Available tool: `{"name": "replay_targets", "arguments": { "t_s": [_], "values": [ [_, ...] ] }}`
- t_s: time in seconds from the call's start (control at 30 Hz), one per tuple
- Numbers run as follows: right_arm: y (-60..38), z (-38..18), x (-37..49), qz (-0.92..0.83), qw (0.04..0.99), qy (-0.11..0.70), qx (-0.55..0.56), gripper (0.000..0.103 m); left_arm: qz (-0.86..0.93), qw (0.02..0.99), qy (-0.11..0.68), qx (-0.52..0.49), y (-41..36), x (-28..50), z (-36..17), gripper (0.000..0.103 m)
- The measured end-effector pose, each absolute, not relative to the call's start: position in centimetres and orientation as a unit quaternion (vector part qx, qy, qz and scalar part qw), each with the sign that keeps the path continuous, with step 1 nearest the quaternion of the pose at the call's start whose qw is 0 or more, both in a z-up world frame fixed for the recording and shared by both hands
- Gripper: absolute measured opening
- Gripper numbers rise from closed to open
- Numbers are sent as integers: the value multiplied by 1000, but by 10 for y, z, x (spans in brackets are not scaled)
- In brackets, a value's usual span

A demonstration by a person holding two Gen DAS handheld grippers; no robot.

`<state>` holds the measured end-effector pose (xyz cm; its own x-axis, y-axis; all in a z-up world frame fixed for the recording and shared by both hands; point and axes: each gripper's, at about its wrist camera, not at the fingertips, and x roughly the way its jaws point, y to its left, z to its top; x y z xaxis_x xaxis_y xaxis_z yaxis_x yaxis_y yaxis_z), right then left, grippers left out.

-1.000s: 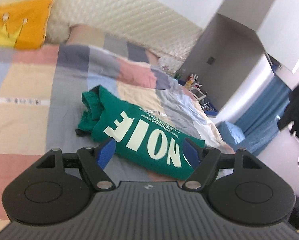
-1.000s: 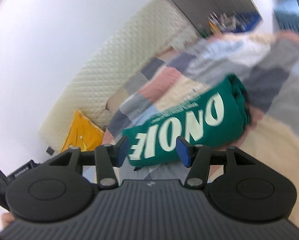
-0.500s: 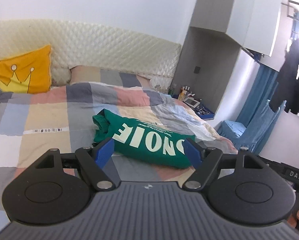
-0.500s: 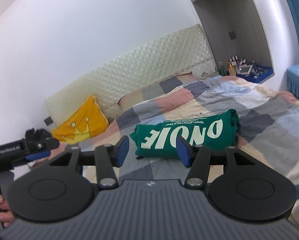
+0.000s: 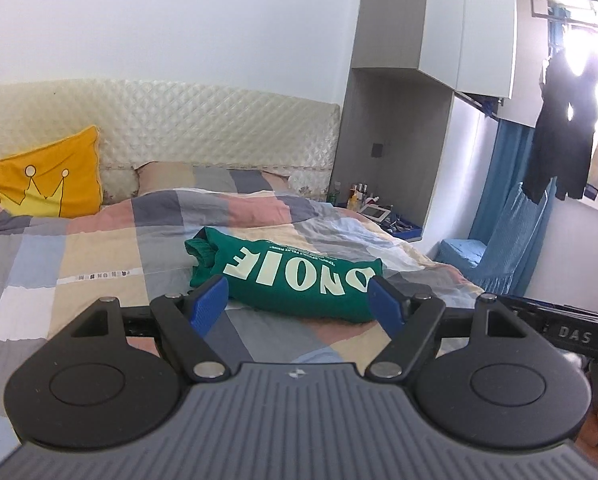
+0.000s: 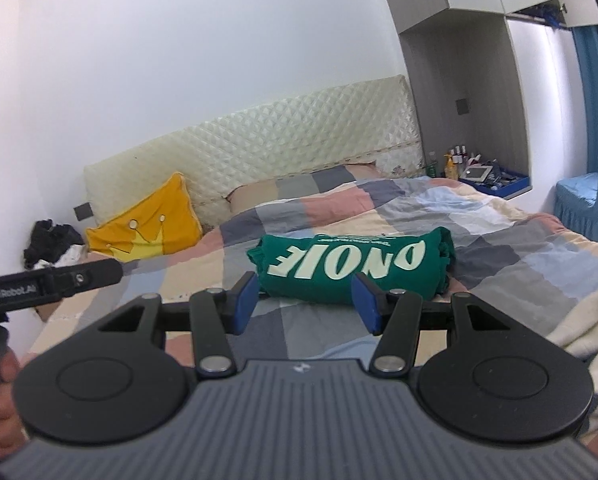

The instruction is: Fold large clothes

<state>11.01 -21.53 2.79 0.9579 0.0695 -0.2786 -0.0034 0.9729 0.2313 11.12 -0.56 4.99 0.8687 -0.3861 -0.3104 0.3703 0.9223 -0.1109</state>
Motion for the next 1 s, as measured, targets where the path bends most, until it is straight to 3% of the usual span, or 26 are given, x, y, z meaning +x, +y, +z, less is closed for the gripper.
{"name": "replay_targets", "arguments": {
  "t_s": [0.6,1.0],
  "values": [
    [-200,-49,135,-23,983,169,73,56,-174,968,183,5,-10,134,-14,80],
    [-201,-62,139,-40,980,179,76,56,-162,966,203,10,-11,154,-42,80]
  ]
}}
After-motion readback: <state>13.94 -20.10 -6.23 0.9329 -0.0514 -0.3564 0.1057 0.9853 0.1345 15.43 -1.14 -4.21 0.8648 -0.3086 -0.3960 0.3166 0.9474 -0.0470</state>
